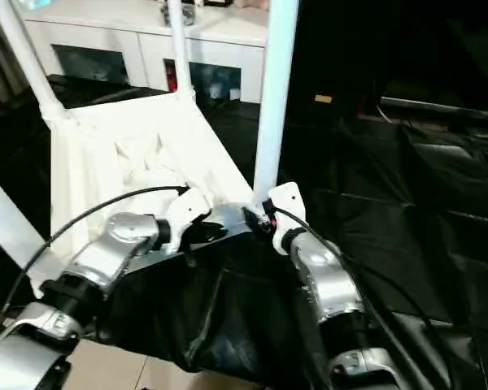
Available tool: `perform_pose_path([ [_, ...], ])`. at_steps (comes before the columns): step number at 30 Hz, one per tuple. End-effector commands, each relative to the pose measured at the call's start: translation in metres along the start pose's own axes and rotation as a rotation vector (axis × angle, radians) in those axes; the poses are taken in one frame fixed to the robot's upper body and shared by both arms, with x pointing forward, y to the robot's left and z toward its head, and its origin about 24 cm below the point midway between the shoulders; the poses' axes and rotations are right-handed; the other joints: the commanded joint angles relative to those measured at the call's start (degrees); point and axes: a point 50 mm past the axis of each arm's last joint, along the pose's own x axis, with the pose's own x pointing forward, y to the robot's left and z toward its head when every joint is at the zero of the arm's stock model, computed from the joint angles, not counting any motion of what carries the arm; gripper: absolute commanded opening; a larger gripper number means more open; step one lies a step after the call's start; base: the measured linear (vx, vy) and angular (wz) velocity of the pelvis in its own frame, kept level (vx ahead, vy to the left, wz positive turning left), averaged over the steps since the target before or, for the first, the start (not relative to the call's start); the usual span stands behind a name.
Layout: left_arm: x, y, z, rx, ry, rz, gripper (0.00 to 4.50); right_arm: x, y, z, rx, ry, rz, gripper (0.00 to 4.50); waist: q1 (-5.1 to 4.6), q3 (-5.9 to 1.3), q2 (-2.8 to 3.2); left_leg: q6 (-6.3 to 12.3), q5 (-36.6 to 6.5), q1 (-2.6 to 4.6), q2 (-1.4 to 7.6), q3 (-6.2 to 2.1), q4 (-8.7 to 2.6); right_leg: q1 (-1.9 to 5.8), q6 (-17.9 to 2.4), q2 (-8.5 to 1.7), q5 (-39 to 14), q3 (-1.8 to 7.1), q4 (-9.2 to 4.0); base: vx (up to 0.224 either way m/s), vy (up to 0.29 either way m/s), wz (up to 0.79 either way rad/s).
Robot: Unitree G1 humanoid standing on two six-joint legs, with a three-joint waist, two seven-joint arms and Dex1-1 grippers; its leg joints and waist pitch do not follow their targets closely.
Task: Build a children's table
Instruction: Rotate leg to tighten
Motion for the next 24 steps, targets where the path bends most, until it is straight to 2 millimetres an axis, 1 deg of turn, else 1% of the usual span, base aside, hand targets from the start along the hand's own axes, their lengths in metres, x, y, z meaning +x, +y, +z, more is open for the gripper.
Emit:
perform_pose_path([
  [1,0.002,-0.01,0.008,0.033,-0.072,-0.1,0.0,0.004,0.025,0.009,-0.059,-0.019,0.232,3.91,0.38,-3.17,-0.66,2.34,-20.0,0.31,2.9,-1.37,-4.72,2.32,-9.0,-3.41,-23.9,2.41,-4.68,0.0,0.0,0.0],
  [2,0.0,-0.01,0.007,0.032,-0.07,-0.109,0.0,0.002,0.022,0.009,-0.071,-0.015,0.243,3.91,0.4,-3.21,-0.59,2.46,-19.7,0.29,2.91,-1.4,-4.68,2.36,-9.2,-3.52,-23.9,2.43,-4.59,0.0,0.0,0.0],
  [3,-0.004,-0.009,0.005,0.031,-0.068,-0.126,0.0,-0.003,0.018,0.009,-0.097,-0.006,0.265,3.91,0.53,-3.25,-0.61,2.55,-18.8,0.44,2.93,-1.32,-4.62,2.35,-9.5,-3.48,-23.7,2.43,-4.65,0.0,0.0,0.0],
  [4,-0.008,-0.009,0.002,0.038,-0.065,-0.145,0.0,-0.008,0.015,0.01,-0.114,-0.001,0.302,3.91,0.67,-3.33,-0.63,2.81,-17.8,0.61,2.99,-1.12,-4.51,2.22,-10.3,-3.42,-22.1,2.57,-4.49,0.0,0.0,0.0],
  [5,-0.012,-0.009,0.001,0.042,-0.062,-0.16,0.0,-0.012,0.013,0.01,-0.125,0.004,0.33,3.91,0.77,-3.33,-0.56,2.93,-17.5,0.68,3.06,-1.11,-4.49,2.19,-10.7,-3.43,-21.4,2.62,-4.38,0.0,0.0,0.0],
  [6,-0.015,-0.009,-0.001,0.045,-0.055,-0.175,0.0,-0.016,0.011,0.01,-0.126,0.009,0.357,3.91,0.87,-3.33,-0.73,3.26,-16.8,0.61,3.11,-1.04,-4.45,2.31,-11.2,-3.42,-20.4,2.64,-4.2,0.0,0.0,0.0],
  [7,-0.019,-0.009,-0.004,0.047,-0.049,-0.196,0.0,-0.019,0.008,0.01,-0.124,0.014,0.384,3.91,1.04,-3.4,-0.62,3.5,-16.0,0.52,3.26,-1.05,-4.47,2.44,-11.7,-3.42,-19.2,2.69,-3.94,0.0,0.0,0.0],
  [8,-0.02,-0.009,-0.005,0.046,-0.044,-0.206,0.0,-0.021,0.007,0.011,-0.126,0.015,0.393,3.91,1.17,-3.48,-0.69,3.77,-15.0,0.45,3.29,-1.03,-4.46,2.47,-12.2,-3.39,-17.5,2.69,-3.61,0.0,0.0,0.0],
  [9,-0.024,-0.01,-0.008,0.047,-0.032,-0.23,0.0,-0.023,0.006,0.011,-0.129,0.018,0.417,3.91,1.24,-3.46,-1.05,3.94,-14.7,0.44,3.3,-0.97,-4.45,2.49,-12.3,-3.39,-17.3,2.68,-3.64,0.0,0.0,0.0],
  [10,-0.026,-0.01,-0.009,0.049,-0.026,-0.242,0.0,-0.025,0.005,0.012,-0.129,0.021,0.431,3.91,1.58,-3.53,-0.75,4.04,-14.0,0.54,3.35,-0.99,-4.37,2.5,-12.6,-3.48,-16.7,2.72,-3.45,0.0,0.0,0.0],
  [11,-0.029,-0.011,-0.011,0.055,-0.016,-0.264,0.0,-0.028,0.005,0.013,-0.141,0.022,0.473,3.75,1.62,-3.57,-0.99,4.15,-13.4,0.59,3.42,-0.9,-4.34,2.46,-12.8,-3.43,-15.8,2.75,-3.38,0.0,0.0,0.0],
  [12,-0.029,-0.011,-0.011,0.055,-0.016,-0.264,0.0,-0.028,0.005,0.013,-0.141,0.022,0.473,3.75,1.82,-3.62,-0.84,4.33,-12.3,0.65,3.49,-0.89,-4.34,2.49,-13.2,-3.37,-14.0,2.77,-3.08,0.0,0.0,0.0],
  [13,-0.033,-0.011,-0.012,0.054,-0.013,-0.28,0.0,-0.032,0.007,0.012,-0.153,0.041,0.532,3.65,2.02,-3.61,-0.62,4.49,-11.7,0.74,3.45,-0.78,-4.24,2.42,-13.8,-3.34,-12.5,2.81,-2.93,0.0,0.0,0.0],
  [14,-0.034,-0.01,-0.012,0.051,-0.015,-0.285,0.0,-0.034,0.009,0.012,-0.159,0.052,0.555,3.54,2.17,-3.62,-0.54,4.65,-11.0,0.56,3.42,-0.81,-4.24,2.7,-14.2,-3.34,-11.4,2.76,-2.72,0.0,0.0,0.0],
  [16,-0.036,-0.01,-0.012,0.05,-0.018,-0.29,0.0,-0.036,0.01,0.011,-0.168,0.069,0.592,3.39,2.3,-3.64,-0.66,4.74,-10.4,0.47,3.48,-0.81,-4.25,2.84,-14.4,-3.35,-10.6,2.72,-2.56,0.0,0.0,0.0],
  [17,-0.037,-0.01,-0.012,0.05,-0.017,-0.295,0.0,-0.037,0.01,0.011,-0.172,0.079,0.61,3.3,2.36,-3.58,-0.56,4.6,-10.9,0.49,3.45,-0.8,-4.25,2.82,-14.4,-3.41,-11.5,2.71,-2.68,0.0,0.0,0.0],
  [18,-0.037,-0.01,-0.012,0.049,-0.017,-0.297,0.0,-0.037,0.01,0.01,-0.173,0.081,0.615,3.21,2.36,-3.54,-0.6,4.45,-11.2,0.45,3.45,-0.8,-4.27,2.84,-14.2,-3.44,-12.1,2.71,-2.78,0.0,0.0,0.0],
  [20,-0.038,-0.011,-0.013,0.048,-0.014,-0.308,0.0,-0.038,0.01,0.009,-0.184,0.097,0.637,3.03,2.45,-3.42,-0.61,3.47,-13.1,0.59,3.46,-0.83,-4.39,2.74,-13.5,-3.48,-15.3,2.73,-3.11,0.0,0.0,0.0],
  [21,-0.039,-0.011,-0.013,0.045,-0.011,-0.316,0.0,-0.039,0.011,0.008,-0.197,0.105,0.645,2.96,2.47,-3.37,-0.54,3.22,-13.5,0.65,3.47,-0.85,-4.45,2.67,-13.3,-3.48,-16.1,2.75,-3.2,0.0,0.0,0.0],
  [23,-0.039,-0.012,-0.014,0.045,-0.007,-0.322,0.0,-0.039,0.01,0.007,-0.209,0.115,0.653,2.77,2.41,-3.3,-0.64,2.52,-14.7,0.69,3.44,-0.91,-4.53,2.59,-12.6,-3.47,-18.1,2.78,-3.41,0.0,0.0,0.0],
  [24,-0.039,-0.012,-0.014,0.046,-0.007,-0.322,0.0,-0.039,0.01,0.007,-0.209,0.116,0.654,2.7,2.41,-3.3,-0.64,2.52,-14.7,0.69,3.44,-0.91,-4.53,2.59,-12.6,-3.47,-18.1,2.78,-3.41,0.0,0.0,0.0],
])
